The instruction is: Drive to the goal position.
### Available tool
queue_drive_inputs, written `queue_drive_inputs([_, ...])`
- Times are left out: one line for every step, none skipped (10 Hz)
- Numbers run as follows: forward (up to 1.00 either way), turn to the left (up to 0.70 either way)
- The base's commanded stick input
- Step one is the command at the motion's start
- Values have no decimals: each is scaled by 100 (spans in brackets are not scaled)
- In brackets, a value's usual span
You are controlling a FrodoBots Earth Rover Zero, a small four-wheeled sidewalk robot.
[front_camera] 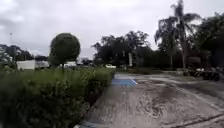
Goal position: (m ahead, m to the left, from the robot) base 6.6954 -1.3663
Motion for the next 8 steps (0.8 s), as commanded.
queue_drive_inputs([50, -50])
queue_drive_inputs([50, -31])
queue_drive_inputs([50, -11])
queue_drive_inputs([50, 0])
queue_drive_inputs([50, 0])
queue_drive_inputs([50, 0])
queue_drive_inputs([50, 0])
queue_drive_inputs([50, 0])
